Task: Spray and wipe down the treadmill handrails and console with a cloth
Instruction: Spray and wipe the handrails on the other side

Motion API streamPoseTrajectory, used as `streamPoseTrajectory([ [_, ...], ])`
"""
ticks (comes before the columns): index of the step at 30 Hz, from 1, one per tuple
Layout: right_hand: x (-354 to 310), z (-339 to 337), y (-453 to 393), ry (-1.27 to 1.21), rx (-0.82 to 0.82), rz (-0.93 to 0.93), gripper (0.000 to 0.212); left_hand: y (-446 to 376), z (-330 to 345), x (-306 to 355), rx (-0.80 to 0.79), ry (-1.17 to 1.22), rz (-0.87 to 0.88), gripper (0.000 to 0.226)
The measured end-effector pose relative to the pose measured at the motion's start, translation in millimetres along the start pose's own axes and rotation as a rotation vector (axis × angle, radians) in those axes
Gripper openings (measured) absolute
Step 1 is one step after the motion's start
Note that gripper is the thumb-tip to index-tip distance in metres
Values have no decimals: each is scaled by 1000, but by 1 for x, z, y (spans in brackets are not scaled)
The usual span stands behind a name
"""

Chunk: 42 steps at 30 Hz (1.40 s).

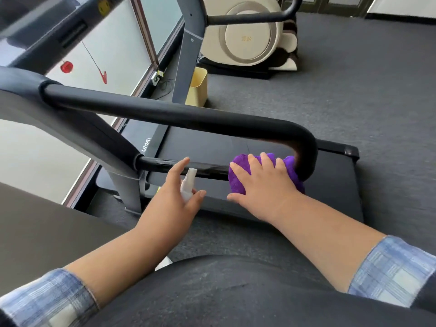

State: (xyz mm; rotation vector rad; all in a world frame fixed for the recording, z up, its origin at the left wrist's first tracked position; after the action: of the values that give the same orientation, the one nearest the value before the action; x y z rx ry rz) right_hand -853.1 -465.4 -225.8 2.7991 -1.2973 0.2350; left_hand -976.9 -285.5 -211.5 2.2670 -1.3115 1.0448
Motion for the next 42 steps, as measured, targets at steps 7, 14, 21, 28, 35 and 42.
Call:
streamPoseTrajectory([
  [7,-25,8,-27,31,131,-16,87,6,-2,-8,-11,-9,-26,67],
  [14,12,8,-13,10,90,56,94,8,8,-9,-64,35,-42,70],
  [21,-7,7,-25,111,96,-18,90,5,-8,-37,-63,48,-64,68],
  [28,-74,7,-72,34,93,-71,89,-4,-19,-55,-68,58,-96,68],
  [35,-83,8,-85,-54,49,-95,81,-12,-12,-65,-49,84,-102,63],
  [42,-57,9,-67,-35,138,-81,64,-13,-34,-90,-15,97,-119,50],
])
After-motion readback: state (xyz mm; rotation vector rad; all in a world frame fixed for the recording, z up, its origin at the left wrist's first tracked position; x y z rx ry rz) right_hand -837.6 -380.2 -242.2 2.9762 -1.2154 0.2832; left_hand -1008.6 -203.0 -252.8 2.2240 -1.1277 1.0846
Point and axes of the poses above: each hand's wrist, its own y-axis away from the middle knuckle, its own z-axis out of the palm, x = y × z, the point moved 5 cm from there along -y, towards the middle knuckle, and after that the axes turned 13 degrees about x, right-handed, at the moved point
